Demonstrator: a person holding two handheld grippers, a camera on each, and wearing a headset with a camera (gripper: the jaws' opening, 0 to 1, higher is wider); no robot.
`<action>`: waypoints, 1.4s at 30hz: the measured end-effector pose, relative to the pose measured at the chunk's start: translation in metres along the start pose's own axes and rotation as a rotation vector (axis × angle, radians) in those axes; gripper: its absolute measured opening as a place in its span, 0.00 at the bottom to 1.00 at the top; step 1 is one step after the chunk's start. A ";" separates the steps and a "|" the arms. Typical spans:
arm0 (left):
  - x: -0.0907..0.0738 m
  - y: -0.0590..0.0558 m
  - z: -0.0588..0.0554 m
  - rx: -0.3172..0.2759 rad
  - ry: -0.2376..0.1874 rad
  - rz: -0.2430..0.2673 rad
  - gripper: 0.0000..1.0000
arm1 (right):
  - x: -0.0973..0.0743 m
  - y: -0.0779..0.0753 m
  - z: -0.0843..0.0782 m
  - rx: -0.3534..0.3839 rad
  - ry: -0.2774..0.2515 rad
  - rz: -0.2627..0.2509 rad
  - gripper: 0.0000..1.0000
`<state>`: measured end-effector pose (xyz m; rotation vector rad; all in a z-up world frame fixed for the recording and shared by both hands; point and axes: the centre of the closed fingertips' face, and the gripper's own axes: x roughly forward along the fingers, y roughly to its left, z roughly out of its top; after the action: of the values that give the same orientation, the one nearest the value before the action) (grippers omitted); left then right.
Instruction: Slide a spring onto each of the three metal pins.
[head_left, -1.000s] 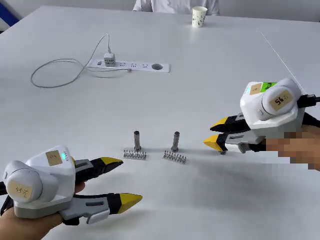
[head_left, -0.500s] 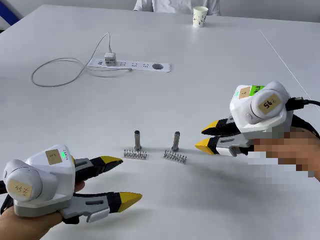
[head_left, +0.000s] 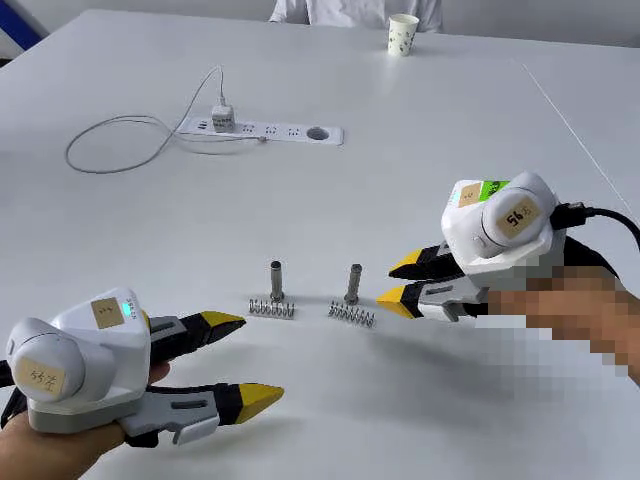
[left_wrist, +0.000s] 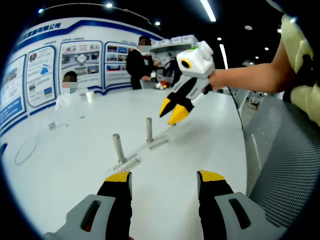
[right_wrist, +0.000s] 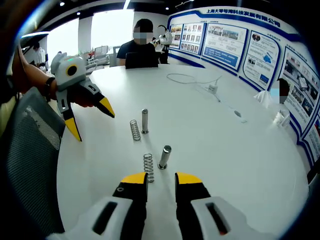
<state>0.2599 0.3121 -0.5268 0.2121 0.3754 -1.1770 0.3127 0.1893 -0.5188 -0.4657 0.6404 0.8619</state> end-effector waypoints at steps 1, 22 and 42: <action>0.000 0.000 0.000 -0.001 0.000 0.000 0.53 | 0.001 0.001 0.000 0.000 0.001 0.004 0.22; -0.001 0.003 0.000 -0.003 -0.001 0.007 0.54 | 0.017 0.014 -0.013 0.015 0.032 0.047 0.22; -0.005 0.005 -0.001 -0.009 -0.002 0.019 0.54 | 0.031 0.019 -0.022 0.040 0.053 0.064 0.21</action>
<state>0.2628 0.3182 -0.5259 0.2068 0.3759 -1.1564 0.3056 0.2034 -0.5576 -0.4347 0.7229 0.8982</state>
